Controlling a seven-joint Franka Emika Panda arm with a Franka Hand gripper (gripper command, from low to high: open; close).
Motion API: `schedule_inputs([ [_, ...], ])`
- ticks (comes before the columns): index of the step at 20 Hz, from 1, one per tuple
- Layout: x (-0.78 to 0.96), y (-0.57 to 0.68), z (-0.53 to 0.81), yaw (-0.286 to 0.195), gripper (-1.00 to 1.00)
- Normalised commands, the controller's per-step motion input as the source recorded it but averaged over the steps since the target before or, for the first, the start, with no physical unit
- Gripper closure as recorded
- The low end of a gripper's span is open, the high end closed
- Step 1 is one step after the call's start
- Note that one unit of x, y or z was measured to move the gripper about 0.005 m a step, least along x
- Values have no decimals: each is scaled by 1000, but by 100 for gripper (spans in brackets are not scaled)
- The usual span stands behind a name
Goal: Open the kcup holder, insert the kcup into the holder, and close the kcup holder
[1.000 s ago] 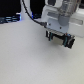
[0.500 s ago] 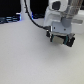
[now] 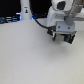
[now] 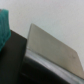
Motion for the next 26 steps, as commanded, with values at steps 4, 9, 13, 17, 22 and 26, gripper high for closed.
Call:
schedule_inputs([
  [4, -579, 590, 36, 63, -100],
  [9, -642, 551, 41, 72, -100],
  [13, -725, 631, 33, 34, -100],
  [17, -885, 574, 9, 19, -100],
  [22, -943, 498, 2, 30, -100],
  [26, -605, 345, 222, 33, -100],
])
